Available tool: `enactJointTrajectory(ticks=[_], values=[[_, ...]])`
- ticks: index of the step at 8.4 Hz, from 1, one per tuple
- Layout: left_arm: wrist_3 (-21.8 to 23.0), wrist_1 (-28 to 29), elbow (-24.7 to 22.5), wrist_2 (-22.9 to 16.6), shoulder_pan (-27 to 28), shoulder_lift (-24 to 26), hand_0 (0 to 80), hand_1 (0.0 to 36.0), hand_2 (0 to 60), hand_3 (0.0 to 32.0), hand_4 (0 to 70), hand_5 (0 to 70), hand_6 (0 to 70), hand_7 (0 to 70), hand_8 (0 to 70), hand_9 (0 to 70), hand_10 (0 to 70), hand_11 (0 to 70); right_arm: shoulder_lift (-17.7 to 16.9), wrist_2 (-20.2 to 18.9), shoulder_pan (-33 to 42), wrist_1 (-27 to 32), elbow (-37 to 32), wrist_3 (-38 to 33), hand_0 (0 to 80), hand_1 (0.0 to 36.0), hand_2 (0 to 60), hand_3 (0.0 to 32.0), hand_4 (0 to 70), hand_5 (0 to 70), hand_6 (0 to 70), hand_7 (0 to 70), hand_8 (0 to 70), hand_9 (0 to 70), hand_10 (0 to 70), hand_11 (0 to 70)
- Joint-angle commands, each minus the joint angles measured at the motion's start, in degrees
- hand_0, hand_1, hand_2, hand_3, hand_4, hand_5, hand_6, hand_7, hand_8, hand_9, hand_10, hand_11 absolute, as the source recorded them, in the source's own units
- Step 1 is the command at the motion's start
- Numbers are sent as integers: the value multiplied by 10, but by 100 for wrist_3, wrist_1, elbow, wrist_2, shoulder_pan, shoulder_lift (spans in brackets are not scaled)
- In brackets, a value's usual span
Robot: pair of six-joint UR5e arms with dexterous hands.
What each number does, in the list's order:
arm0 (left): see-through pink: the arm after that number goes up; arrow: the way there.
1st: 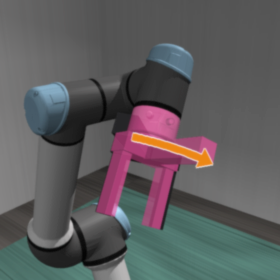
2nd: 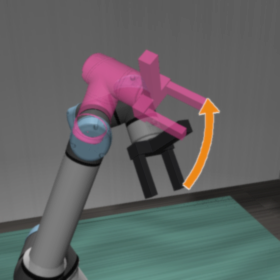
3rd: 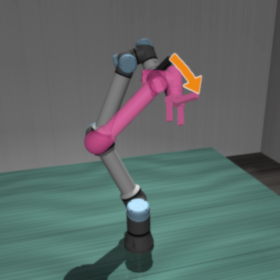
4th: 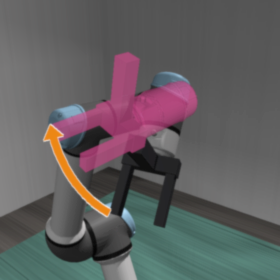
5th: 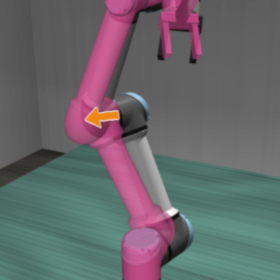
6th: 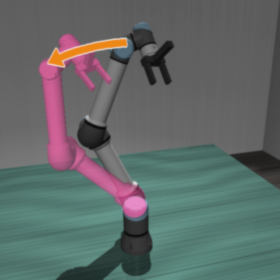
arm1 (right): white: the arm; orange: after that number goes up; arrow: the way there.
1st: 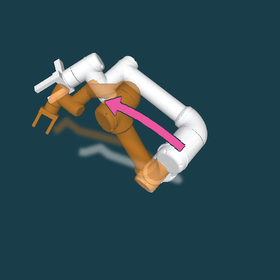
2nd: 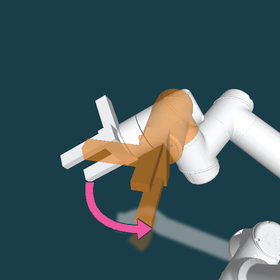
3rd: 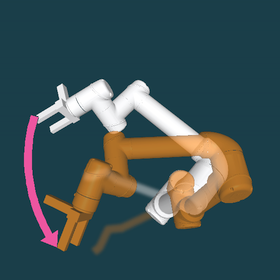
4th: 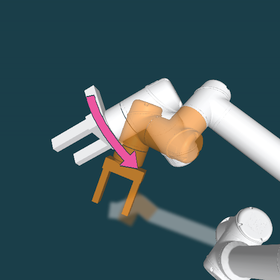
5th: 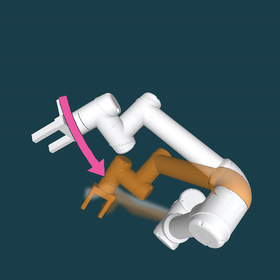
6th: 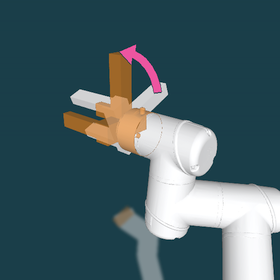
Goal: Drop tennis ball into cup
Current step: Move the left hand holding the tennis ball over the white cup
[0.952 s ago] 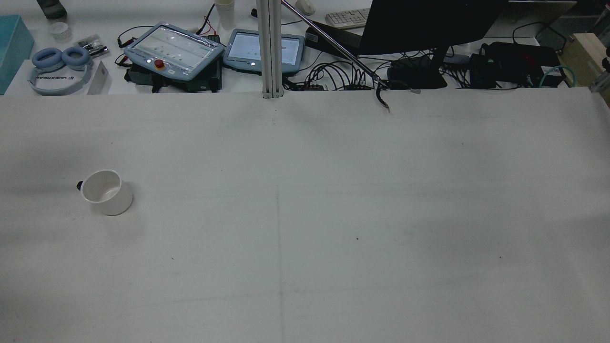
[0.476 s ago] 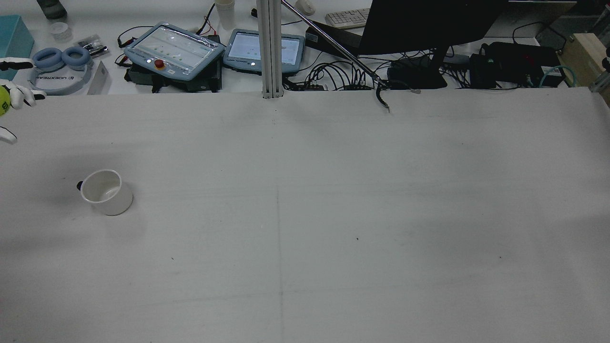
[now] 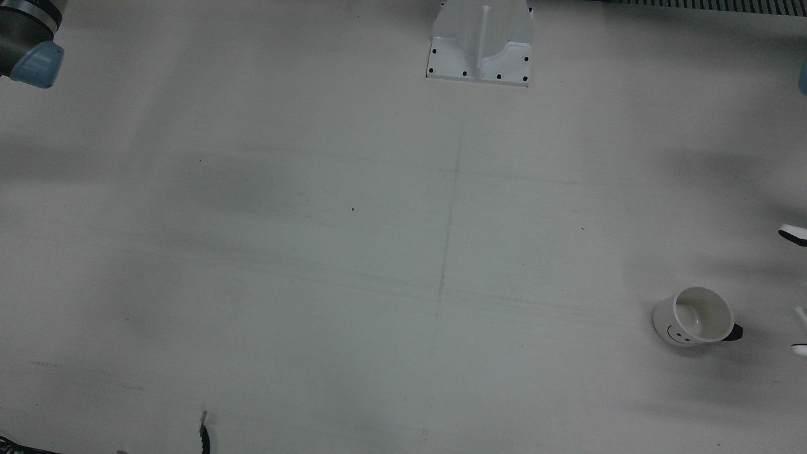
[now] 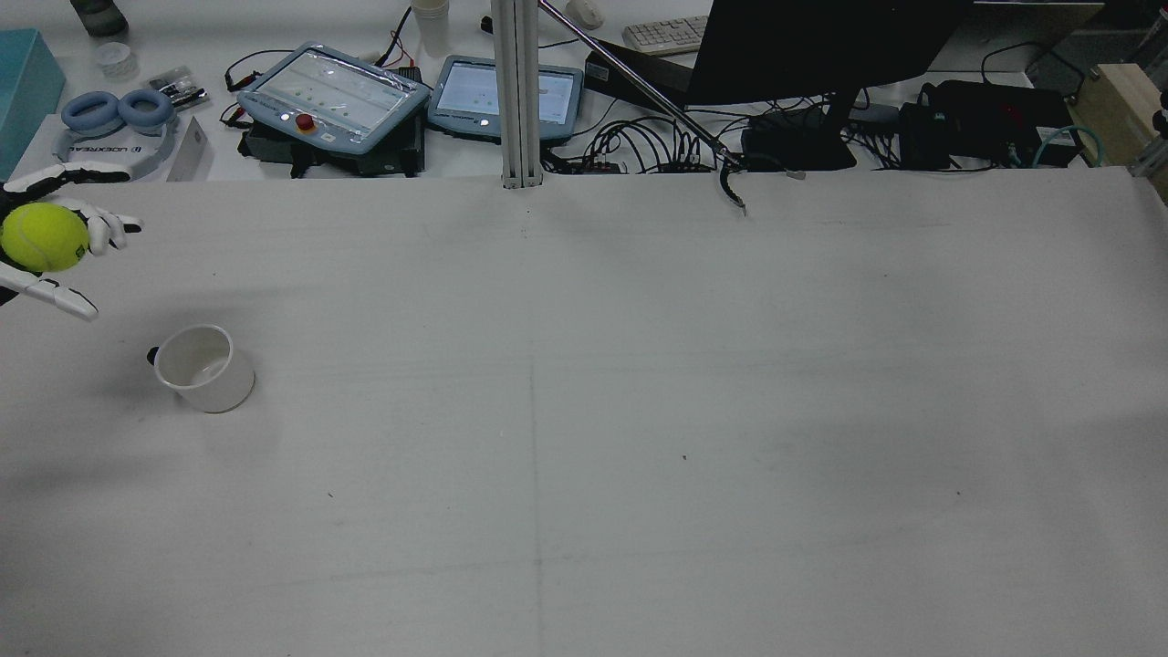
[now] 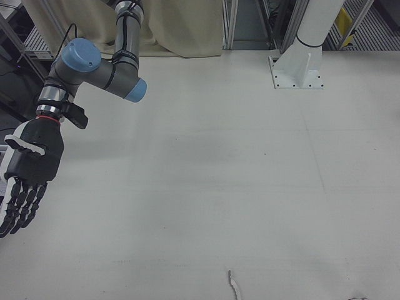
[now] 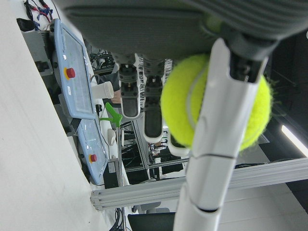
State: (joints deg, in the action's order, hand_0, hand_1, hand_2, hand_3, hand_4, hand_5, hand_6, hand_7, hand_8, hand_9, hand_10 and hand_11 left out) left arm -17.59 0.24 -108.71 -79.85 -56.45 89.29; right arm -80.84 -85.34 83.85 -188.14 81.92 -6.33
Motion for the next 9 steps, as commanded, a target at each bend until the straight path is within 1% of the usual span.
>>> enactJointTrajectory(ticks=[1,2,3,4,5,6,7,8,9], values=[[-122,772,752,748,763,35,766,238,11,0,193,233,700,678,391,472,175,280,-2,0,0,5,0,0,0,0,0,0,0,0,0,0,0,0,0,0],[-122,836,885,925,958,62,753,240,7,0,197,216,700,696,382,477,176,280,-2,0,0,-4,0,0,0,0,0,0,0,0,0,0,0,0,0,0],[-122,811,912,927,995,114,751,233,16,0,200,235,700,680,394,475,176,281,7,0,0,-4,0,0,0,0,0,0,0,0,0,0,0,0,0,0],[-131,732,921,918,995,202,744,234,12,0,200,231,700,681,397,475,175,279,7,0,0,-4,0,0,0,0,0,0,0,0,0,0,0,0,0,0],[-139,662,921,927,1004,281,747,230,18,0,201,242,700,671,400,473,174,278,7,0,0,5,0,0,0,0,0,0,0,0,0,0,0,0,0,0],[-200,565,939,936,1161,464,755,236,12,0,198,232,700,679,393,475,175,280,7,0,0,5,0,0,0,0,0,0,0,0,0,0,0,0,0,0],[-201,469,974,945,1380,571,762,236,13,0,199,236,700,673,396,472,174,278,7,0,0,5,0,0,0,0,0,0,0,0,0,0,0,0,0,0],[-201,468,1053,936,1391,633,751,229,24,0,201,250,700,658,399,469,173,277,7,0,0,-4,0,0,0,0,0,0,0,0,0,0,0,0,0,0],[-175,459,1062,936,1391,642,742,230,22,0,205,241,700,666,396,472,173,275,-2,0,0,5,0,0,0,0,0,0,0,0,0,0,0,0,0,0]])
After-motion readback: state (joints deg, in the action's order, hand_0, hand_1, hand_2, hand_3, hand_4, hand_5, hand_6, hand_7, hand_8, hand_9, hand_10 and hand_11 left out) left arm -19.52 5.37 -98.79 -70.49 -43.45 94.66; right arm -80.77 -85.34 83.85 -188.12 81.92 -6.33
